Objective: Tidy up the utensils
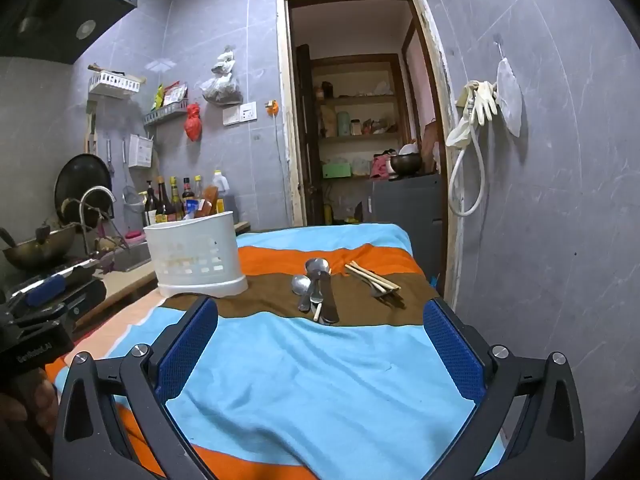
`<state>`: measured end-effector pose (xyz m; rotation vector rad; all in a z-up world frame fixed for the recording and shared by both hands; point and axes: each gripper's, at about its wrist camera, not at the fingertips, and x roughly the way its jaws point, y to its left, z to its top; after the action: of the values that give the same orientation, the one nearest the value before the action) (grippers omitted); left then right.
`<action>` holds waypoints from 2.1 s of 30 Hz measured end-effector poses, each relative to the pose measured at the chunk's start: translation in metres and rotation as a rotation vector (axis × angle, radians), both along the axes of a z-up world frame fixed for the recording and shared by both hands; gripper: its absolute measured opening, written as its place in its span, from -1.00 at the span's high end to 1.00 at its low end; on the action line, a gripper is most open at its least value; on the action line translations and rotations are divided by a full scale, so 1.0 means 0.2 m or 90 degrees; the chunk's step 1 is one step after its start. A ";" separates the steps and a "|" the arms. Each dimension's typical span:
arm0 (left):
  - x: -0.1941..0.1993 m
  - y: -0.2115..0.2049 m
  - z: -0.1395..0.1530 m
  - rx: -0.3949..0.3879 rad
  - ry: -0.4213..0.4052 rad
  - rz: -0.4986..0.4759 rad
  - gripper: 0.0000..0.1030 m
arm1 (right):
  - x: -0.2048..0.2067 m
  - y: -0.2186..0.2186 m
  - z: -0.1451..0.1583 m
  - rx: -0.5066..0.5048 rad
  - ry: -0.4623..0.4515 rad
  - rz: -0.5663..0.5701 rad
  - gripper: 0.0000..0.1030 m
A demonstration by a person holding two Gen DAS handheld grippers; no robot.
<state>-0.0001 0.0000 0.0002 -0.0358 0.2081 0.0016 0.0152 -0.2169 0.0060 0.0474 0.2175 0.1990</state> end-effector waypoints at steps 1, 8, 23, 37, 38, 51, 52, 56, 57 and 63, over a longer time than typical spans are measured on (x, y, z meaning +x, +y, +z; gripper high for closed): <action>0.00 0.00 0.00 0.000 -0.001 -0.001 -0.91 | 0.00 0.00 0.00 -0.003 0.002 0.000 -1.00; 0.01 -0.01 0.00 -0.003 0.004 -0.001 -0.91 | 0.00 0.00 0.00 0.001 -0.002 0.001 -1.00; 0.02 -0.01 -0.01 -0.003 0.007 -0.004 -0.91 | 0.00 0.00 0.00 0.004 -0.003 0.001 -1.00; 0.03 -0.01 -0.02 -0.003 0.008 -0.003 -0.91 | 0.00 0.00 0.01 0.005 -0.004 0.000 -1.00; 0.03 -0.01 -0.02 -0.002 0.008 -0.003 -0.91 | 0.00 0.00 0.01 0.006 -0.004 0.001 -1.00; 0.03 -0.01 -0.02 -0.002 0.008 -0.004 -0.91 | 0.00 0.00 0.01 0.007 -0.005 0.002 -1.00; 0.03 -0.01 -0.02 -0.002 0.008 -0.003 -0.91 | 0.00 0.00 0.01 0.006 -0.005 0.002 -1.00; 0.03 -0.01 -0.02 -0.002 0.009 -0.003 -0.91 | 0.00 0.00 0.01 0.007 -0.005 0.001 -1.00; 0.03 -0.01 -0.02 -0.002 0.009 -0.004 -0.91 | 0.00 0.00 0.01 0.007 -0.004 0.002 -1.00; 0.03 -0.01 -0.02 -0.002 0.008 -0.003 -0.91 | -0.01 0.00 0.01 0.007 -0.006 0.001 -1.00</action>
<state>0.0052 -0.0023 -0.0047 -0.0387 0.2209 -0.0037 0.0139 -0.2171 0.0070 0.0570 0.2077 0.2013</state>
